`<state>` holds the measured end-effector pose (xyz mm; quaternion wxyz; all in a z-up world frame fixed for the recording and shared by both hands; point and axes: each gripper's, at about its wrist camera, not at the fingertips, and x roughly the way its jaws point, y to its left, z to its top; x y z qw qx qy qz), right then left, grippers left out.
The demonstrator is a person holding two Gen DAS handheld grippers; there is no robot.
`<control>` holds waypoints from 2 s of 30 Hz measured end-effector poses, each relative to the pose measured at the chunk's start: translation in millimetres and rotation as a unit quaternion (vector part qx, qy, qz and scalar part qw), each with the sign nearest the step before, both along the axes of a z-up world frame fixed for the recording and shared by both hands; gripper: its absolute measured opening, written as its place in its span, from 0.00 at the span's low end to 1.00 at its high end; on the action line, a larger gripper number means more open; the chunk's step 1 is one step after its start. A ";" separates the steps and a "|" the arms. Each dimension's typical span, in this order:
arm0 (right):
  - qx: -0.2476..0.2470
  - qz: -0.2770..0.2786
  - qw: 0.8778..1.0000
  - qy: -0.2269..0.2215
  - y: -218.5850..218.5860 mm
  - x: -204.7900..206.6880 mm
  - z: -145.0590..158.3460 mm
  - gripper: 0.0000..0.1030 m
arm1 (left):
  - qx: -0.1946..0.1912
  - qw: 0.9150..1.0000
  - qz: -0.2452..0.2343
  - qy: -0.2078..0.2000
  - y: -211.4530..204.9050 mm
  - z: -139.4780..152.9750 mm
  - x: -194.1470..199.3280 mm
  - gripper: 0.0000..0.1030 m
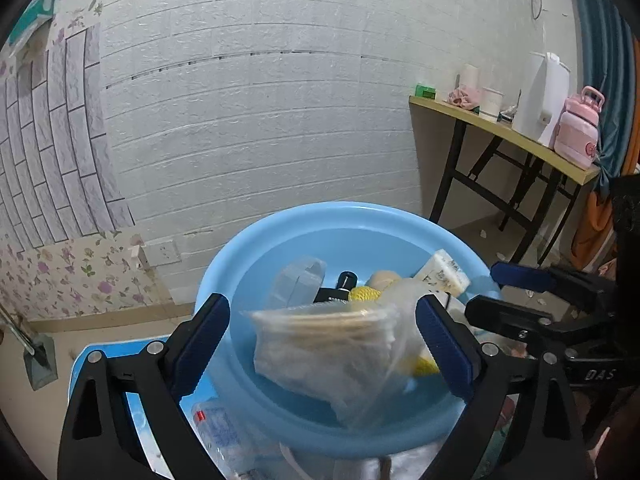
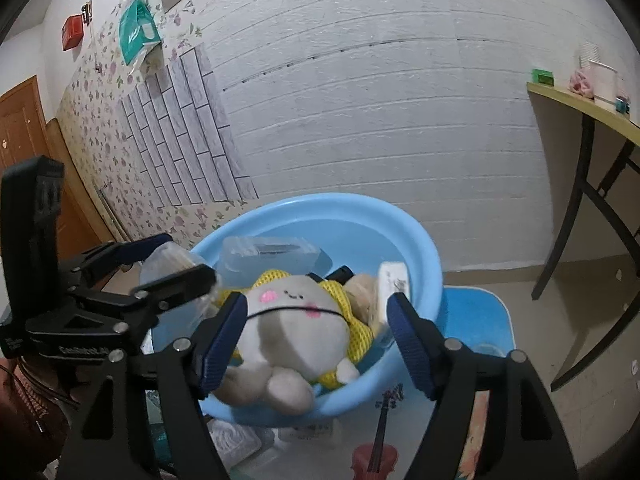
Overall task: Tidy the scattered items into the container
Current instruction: 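Carry clear bag and tissue pack over the blue basin and open both tools, then grasp the white plastic hook with left tool while right grasps the white power adapter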
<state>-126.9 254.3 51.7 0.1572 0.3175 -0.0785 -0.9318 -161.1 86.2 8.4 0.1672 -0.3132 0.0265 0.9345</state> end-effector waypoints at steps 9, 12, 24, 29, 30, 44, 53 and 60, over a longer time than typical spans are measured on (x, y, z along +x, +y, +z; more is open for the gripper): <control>-0.003 -0.010 1.000 -0.015 -1.7 23.1 -0.7 0.70 | 0.001 1.000 0.004 0.010 -13.2 5.4 31.8 0.92; -0.002 -0.014 1.000 -0.021 -1.5 33.4 -1.4 0.70 | 0.003 1.000 0.013 0.014 -25.4 6.9 43.7 0.92; 0.030 -0.014 0.998 -0.044 -18.7 74.6 -22.3 0.70 | 0.021 0.997 0.072 -0.028 -87.8 -37.2 92.1 0.94; 0.032 -0.025 0.995 -0.093 -21.4 79.5 -51.0 0.70 | 0.024 0.993 0.085 -0.075 -96.3 -69.6 99.2 0.94; 0.036 -0.028 0.994 -0.096 -21.9 79.3 -52.9 0.70 | 0.026 0.993 0.083 -0.083 -95.4 -74.1 98.9 0.94; 0.045 -0.041 0.993 -0.102 -18.1 54.1 -70.7 0.70 | -0.009 0.994 0.046 -0.101 -67.5 -95.3 81.0 0.94; 0.052 -0.017 0.993 -0.107 -24.8 25.6 -74.4 0.70 | -0.013 0.991 0.014 -0.136 -59.6 -107.2 68.2 0.55; 0.057 0.003 0.992 -0.114 -34.6 19.3 -80.3 0.40 | -0.026 0.991 0.007 -0.130 -57.4 -103.6 75.9 0.44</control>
